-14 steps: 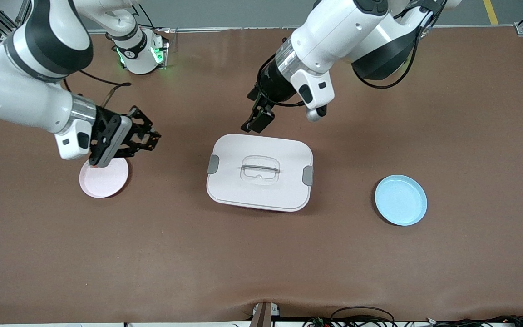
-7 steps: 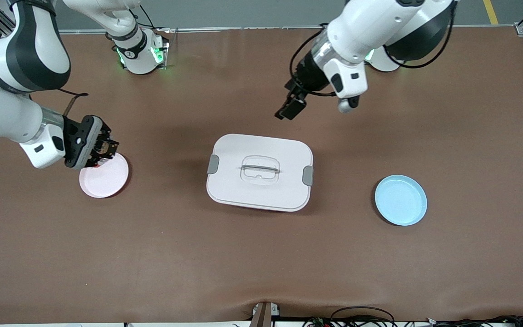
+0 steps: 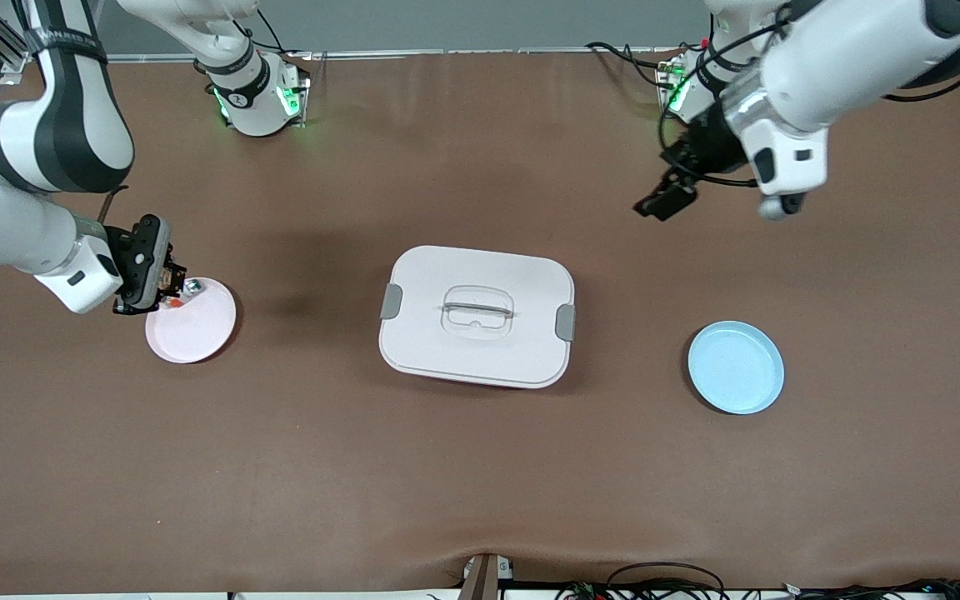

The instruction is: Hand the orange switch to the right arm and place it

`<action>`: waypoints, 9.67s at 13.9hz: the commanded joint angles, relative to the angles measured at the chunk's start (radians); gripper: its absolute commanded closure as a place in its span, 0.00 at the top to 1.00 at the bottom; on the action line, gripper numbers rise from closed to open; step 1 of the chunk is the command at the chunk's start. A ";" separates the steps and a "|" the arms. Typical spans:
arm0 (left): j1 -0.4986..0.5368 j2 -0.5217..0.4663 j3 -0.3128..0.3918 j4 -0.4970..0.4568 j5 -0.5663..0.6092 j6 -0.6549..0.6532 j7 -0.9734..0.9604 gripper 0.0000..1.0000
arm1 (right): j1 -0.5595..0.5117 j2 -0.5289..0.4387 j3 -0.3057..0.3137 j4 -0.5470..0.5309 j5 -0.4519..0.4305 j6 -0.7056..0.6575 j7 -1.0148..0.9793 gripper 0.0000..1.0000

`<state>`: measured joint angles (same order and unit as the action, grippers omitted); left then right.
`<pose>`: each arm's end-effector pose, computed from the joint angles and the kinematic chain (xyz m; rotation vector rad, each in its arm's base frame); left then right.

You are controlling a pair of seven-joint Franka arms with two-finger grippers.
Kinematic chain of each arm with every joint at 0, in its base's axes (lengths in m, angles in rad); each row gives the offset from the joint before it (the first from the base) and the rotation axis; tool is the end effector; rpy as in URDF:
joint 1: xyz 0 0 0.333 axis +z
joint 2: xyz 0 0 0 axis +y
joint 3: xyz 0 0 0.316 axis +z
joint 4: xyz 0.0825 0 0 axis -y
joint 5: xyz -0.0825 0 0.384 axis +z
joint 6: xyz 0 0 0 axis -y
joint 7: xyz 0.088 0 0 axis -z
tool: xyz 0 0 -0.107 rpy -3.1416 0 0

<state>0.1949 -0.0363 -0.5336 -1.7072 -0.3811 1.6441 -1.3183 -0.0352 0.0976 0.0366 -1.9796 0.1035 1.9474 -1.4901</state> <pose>0.5034 -0.2217 0.5898 2.5268 1.4043 -0.4196 0.5623 0.0074 0.4082 -2.2347 -1.9743 0.0441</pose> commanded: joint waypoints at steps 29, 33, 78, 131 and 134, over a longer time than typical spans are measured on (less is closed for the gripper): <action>0.371 0.032 -0.002 -0.120 0.389 0.221 1.311 1.00 | -0.100 0.270 0.016 -0.341 -0.148 0.759 -0.053 0.00; 0.370 0.015 -0.006 -0.177 0.387 0.298 1.311 1.00 | -0.109 0.281 0.016 -0.334 -0.148 0.757 -0.052 0.00; -0.241 0.016 0.535 0.118 0.381 -0.056 1.291 1.00 | -0.025 0.045 0.048 0.106 -0.044 -0.258 1.157 1.00; -0.244 0.018 0.534 0.127 0.380 -0.086 1.291 1.00 | -0.060 -0.002 0.037 0.558 -0.045 -0.616 1.424 1.00; -0.244 0.018 0.534 0.127 0.378 -0.086 1.291 1.00 | -0.057 -0.087 0.039 0.438 -0.045 -0.535 1.426 1.00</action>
<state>-0.0399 -0.0204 -0.0033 -1.5997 -0.0087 1.5805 -0.0228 -0.0836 0.1015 0.0674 -1.4298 0.0447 1.3616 -0.0823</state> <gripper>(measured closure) 0.000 0.000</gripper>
